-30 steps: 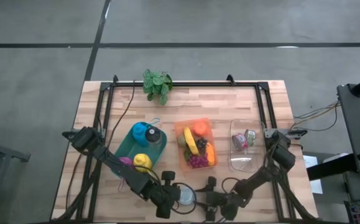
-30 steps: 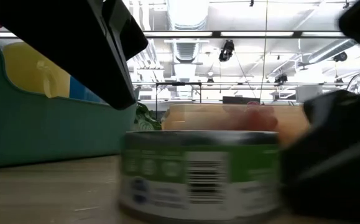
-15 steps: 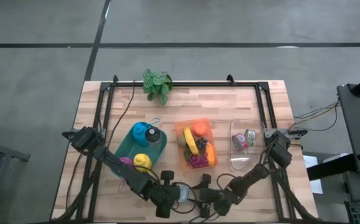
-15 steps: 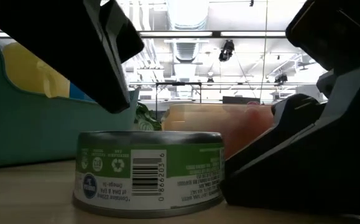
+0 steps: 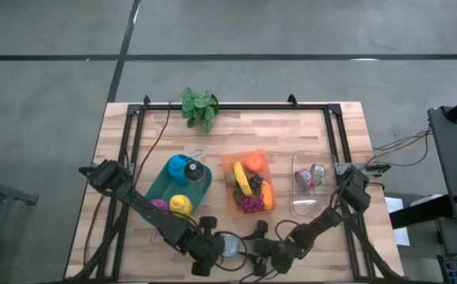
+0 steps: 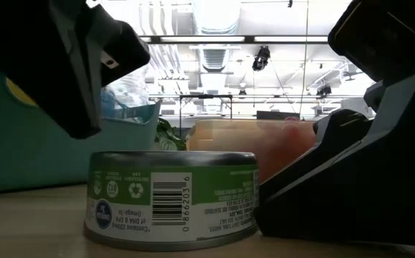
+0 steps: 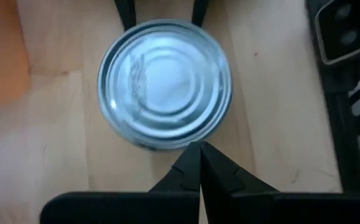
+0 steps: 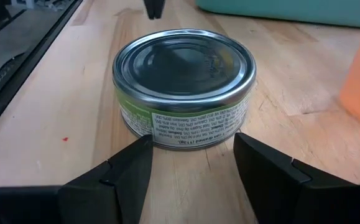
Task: Pick & Place Food Item
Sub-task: Put the green tuna can into the transparent bin
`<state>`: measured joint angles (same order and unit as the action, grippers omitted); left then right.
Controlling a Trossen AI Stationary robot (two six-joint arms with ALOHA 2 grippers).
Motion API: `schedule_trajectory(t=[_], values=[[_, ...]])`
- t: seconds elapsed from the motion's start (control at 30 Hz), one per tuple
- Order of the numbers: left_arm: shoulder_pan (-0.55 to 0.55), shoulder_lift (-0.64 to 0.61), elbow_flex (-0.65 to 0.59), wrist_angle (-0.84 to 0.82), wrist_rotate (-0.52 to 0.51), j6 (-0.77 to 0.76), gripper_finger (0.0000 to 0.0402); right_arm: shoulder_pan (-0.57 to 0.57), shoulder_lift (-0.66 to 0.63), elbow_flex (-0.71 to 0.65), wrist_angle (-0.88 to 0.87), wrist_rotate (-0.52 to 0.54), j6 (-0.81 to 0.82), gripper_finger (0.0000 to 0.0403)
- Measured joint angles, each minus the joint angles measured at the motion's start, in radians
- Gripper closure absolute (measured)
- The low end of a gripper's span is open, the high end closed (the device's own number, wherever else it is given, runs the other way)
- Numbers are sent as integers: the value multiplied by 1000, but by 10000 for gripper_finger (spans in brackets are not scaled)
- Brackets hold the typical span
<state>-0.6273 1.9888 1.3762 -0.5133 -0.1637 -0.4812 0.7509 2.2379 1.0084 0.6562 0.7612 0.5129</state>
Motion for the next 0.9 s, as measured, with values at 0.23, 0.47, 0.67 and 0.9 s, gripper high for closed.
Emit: schedule_trajectory(t=[0.23, 0.47, 0.67, 0.9], values=[[0, 2, -2, -63, 0, 1, 399, 0, 0, 0, -1, -1, 1, 182], [3, 12, -8, -44, 0, 3, 399, -2, -1, 0, 3, -3, 1, 182], [7, 14, -10, -24, -1, 5, 399, -9, -1, 18, 0, -16, -12, 182], [7, 14, -17, -9, 3, 5, 399, -16, 0, 42, -2, -20, -65, 182]])
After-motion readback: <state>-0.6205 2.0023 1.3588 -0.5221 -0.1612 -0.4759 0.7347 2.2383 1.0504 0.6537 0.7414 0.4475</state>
